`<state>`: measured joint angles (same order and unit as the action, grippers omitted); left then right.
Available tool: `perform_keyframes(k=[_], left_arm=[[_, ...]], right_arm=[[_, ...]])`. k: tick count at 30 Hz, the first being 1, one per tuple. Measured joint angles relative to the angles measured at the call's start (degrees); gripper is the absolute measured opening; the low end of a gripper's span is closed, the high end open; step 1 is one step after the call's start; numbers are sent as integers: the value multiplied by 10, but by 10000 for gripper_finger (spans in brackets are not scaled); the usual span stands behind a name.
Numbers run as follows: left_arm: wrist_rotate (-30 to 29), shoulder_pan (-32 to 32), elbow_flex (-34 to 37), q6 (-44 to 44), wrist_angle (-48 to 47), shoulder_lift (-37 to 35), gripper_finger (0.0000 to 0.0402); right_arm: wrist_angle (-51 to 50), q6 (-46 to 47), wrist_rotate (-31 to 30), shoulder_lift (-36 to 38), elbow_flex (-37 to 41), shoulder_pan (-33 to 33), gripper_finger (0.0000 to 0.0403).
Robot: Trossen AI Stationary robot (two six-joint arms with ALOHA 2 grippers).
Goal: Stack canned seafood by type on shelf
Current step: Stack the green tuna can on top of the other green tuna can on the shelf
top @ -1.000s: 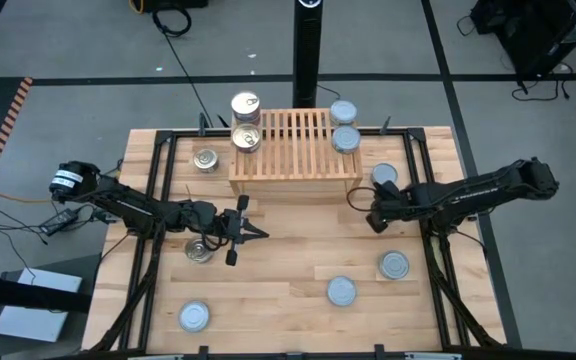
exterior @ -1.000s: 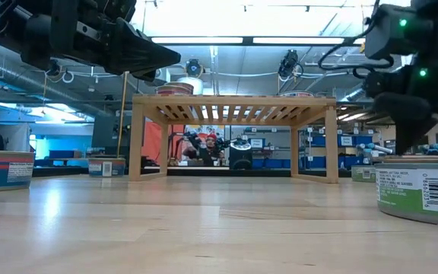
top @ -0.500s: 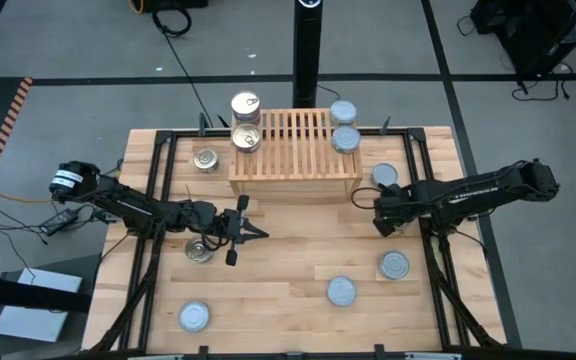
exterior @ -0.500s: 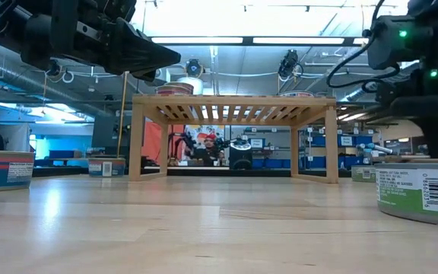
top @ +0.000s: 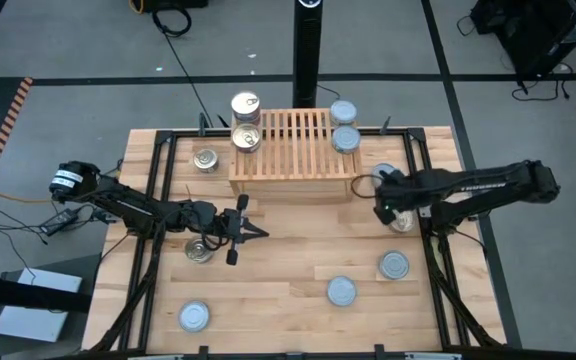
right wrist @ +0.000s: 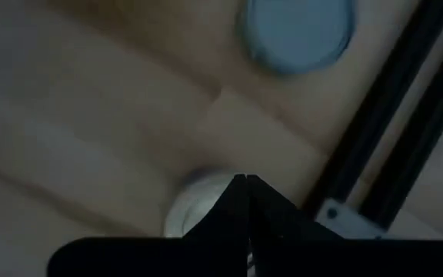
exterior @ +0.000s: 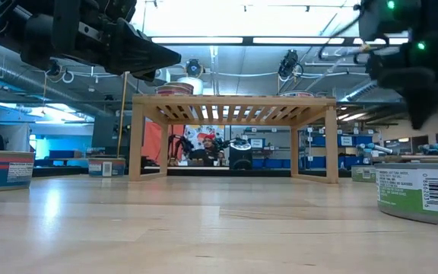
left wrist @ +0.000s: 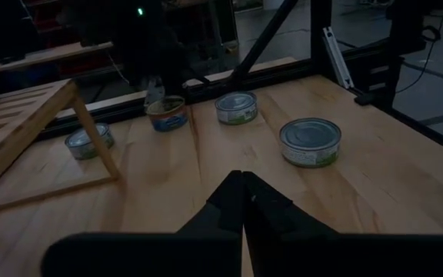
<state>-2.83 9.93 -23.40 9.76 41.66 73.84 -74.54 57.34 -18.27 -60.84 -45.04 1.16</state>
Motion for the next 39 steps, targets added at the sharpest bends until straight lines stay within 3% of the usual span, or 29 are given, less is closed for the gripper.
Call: perform_keyframes(k=[3, 9, 15, 22, 30, 39], left_arm=[[-1, 0, 0, 0, 0, 0, 8], [-1, 0, 0, 0, -2, 0, 8], [0, 0, 0, 1, -3, 0, 8], [0, 0, 0, 3, -3, 0, 8], [0, 0, 0, 0, -6, 0, 8], [0, 0, 0, -10, -8, 0, 8]], right_arm=[[9, -16, -10, 0, -24, 20, 7], [32, -151, -34, 0, -18, 103, 7], [51, -403, -93, 0, -15, 184, 7], [146, -663, -60, 0, -15, 241, 7], [170, -767, -59, -10, 28, 279, 7], [312, -765, -36, -9, 145, 290, 5]])
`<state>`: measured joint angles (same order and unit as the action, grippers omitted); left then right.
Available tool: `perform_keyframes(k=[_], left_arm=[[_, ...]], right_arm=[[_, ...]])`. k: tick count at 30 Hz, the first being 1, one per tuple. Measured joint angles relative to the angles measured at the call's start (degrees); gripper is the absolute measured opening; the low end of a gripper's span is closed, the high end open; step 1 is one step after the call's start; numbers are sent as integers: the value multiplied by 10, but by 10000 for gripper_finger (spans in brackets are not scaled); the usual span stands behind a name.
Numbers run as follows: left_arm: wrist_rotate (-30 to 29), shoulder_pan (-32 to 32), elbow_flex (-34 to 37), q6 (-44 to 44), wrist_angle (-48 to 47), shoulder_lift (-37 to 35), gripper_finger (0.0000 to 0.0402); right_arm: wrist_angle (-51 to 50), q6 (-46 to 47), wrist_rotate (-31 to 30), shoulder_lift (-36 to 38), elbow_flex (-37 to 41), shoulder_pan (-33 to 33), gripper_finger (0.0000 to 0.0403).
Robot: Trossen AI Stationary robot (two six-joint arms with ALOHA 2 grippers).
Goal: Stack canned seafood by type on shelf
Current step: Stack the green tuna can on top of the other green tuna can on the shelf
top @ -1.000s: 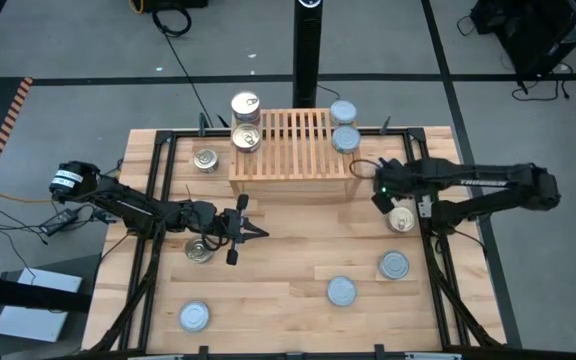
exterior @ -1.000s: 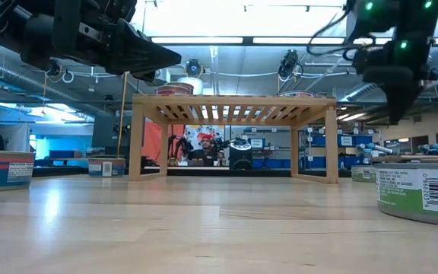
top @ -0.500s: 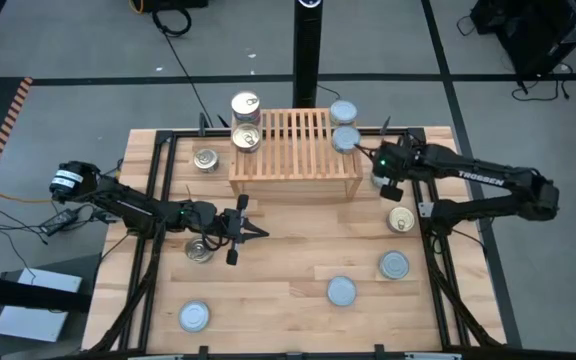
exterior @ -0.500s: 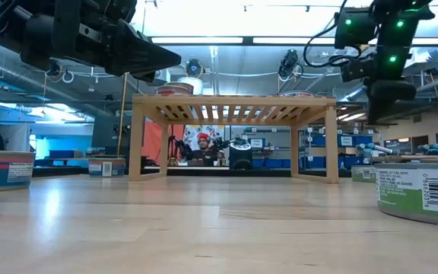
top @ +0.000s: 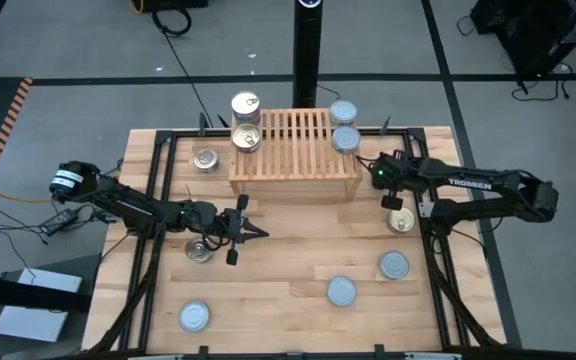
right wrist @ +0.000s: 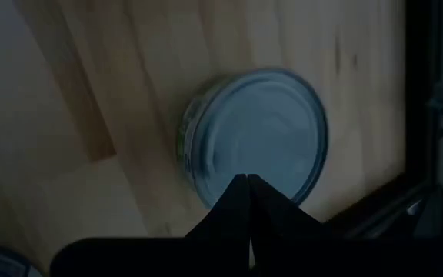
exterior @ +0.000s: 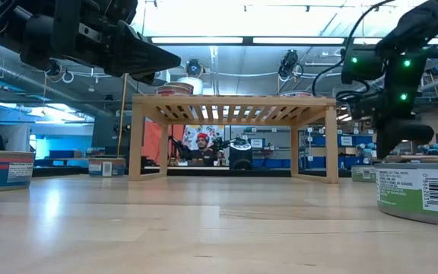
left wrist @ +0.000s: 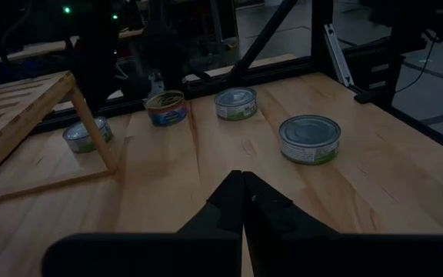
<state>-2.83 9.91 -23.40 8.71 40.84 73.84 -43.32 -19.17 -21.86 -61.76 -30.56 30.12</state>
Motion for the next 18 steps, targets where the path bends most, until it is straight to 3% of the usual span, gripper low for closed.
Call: perform_keyframes(k=[18], left_arm=[[0, 0, 0, 0, 0, 0, 8]], right_arm=[[23, 10, 71, -1, -40, 138, 5]])
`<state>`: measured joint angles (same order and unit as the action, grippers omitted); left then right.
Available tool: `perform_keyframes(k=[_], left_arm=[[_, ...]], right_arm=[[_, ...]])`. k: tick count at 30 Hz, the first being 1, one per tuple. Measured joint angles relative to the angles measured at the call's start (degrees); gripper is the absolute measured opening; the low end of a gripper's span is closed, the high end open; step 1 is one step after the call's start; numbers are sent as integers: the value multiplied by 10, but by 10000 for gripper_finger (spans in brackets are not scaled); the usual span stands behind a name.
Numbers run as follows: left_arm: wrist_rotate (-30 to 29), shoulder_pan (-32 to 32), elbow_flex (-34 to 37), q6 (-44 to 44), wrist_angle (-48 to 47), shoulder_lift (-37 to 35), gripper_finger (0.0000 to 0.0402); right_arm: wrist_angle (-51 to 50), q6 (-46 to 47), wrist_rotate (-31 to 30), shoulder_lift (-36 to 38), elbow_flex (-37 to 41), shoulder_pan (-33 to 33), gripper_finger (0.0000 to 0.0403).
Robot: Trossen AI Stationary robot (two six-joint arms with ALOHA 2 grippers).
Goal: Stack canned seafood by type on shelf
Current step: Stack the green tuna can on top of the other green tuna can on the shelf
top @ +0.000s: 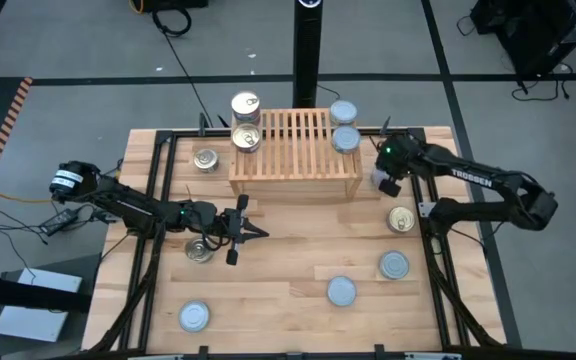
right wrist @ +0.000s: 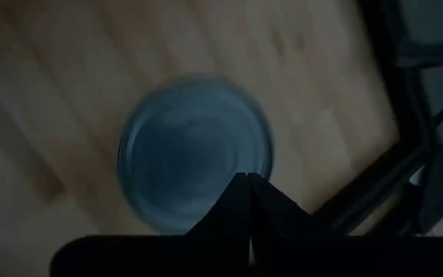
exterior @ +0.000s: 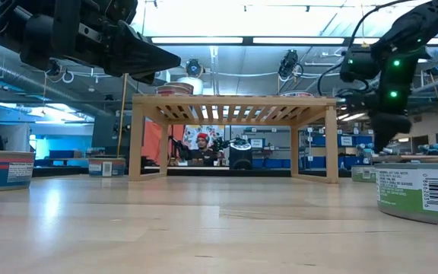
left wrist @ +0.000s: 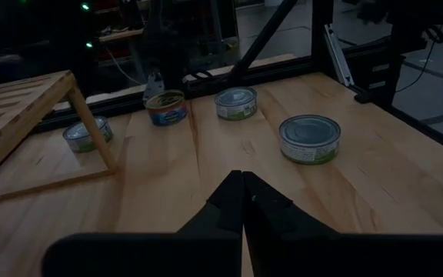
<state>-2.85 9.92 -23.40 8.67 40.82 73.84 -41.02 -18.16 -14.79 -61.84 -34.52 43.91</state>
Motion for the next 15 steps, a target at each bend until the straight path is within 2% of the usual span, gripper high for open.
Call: perform_keyframes(k=[3, 8, 11, 15], left_arm=[[0, 0, 0, 0, 0, 0, 8], [0, 0, 0, 0, 0, 0, 8], [0, 0, 0, 0, 0, 0, 8], [-1, 0, 0, 0, 0, 0, 8]], right_arm=[[17, 30, 10, 0, -16, 16, 5], [27, 86, -82, 0, -30, 21, 5], [40, 123, -72, 0, -39, 32, 5], [80, 222, -37, 0, -64, 55, 5]])
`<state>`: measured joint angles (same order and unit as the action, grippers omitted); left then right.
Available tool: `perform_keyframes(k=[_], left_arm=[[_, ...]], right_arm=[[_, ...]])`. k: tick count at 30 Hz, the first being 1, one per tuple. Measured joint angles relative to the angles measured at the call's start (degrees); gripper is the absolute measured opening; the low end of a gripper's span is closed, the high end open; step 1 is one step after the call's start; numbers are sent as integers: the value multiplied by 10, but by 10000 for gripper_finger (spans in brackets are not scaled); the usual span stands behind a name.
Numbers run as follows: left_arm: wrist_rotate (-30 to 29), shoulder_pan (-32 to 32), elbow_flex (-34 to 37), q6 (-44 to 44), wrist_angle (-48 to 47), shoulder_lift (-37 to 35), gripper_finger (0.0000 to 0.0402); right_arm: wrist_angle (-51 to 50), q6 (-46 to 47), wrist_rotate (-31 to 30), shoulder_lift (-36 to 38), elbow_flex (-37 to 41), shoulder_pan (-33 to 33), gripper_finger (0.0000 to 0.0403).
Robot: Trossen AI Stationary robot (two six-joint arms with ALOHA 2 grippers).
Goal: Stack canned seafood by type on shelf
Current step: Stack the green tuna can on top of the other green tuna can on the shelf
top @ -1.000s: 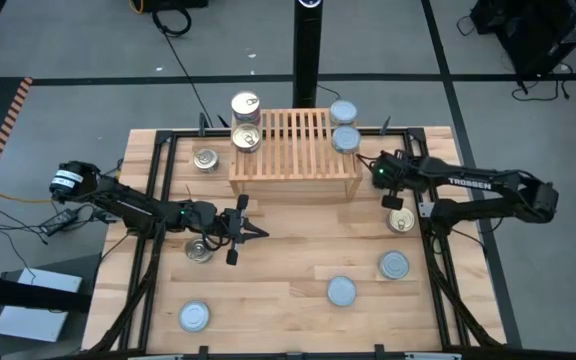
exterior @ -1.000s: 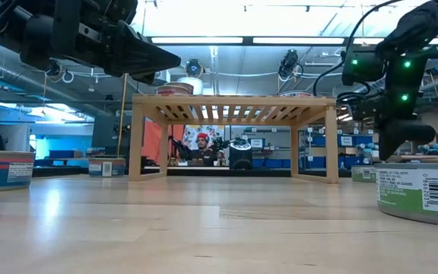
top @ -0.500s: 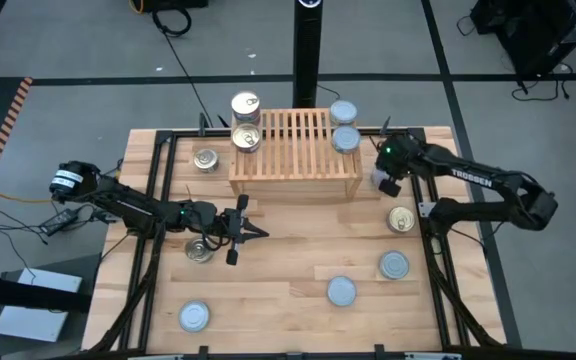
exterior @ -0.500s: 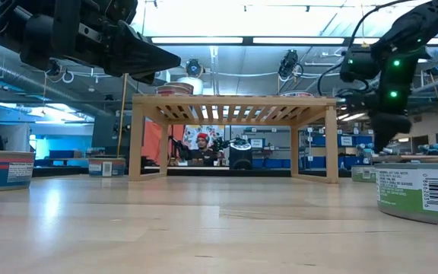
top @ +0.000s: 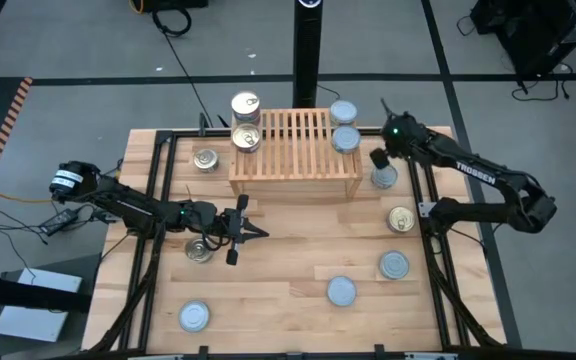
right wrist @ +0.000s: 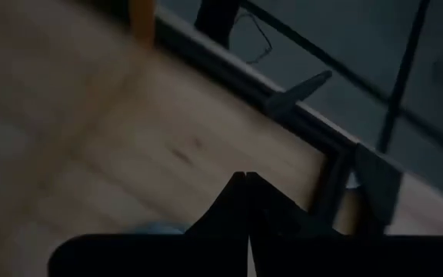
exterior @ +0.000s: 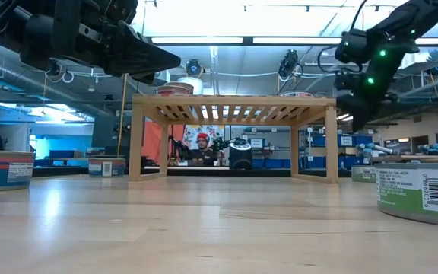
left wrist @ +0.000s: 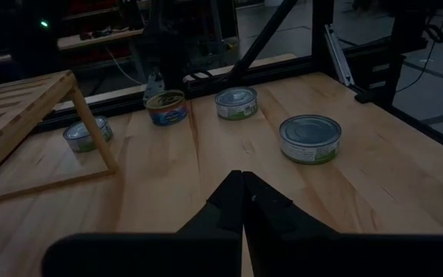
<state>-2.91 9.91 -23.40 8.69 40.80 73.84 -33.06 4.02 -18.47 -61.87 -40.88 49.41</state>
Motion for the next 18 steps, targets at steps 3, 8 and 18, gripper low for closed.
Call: perform_keyframes(k=[3, 8, 18], left_arm=[[0, 0, 0, 0, 0, 0, 8], [0, 0, 0, -3, 0, 0, 8], [0, 0, 0, -15, -3, 0, 8]], right_arm=[[9, 78, 26, 0, -9, 13, 6], [-40, 127, 32, 2, -8, -6, 4], [25, 309, 2, 100, 79, -100, 2]])
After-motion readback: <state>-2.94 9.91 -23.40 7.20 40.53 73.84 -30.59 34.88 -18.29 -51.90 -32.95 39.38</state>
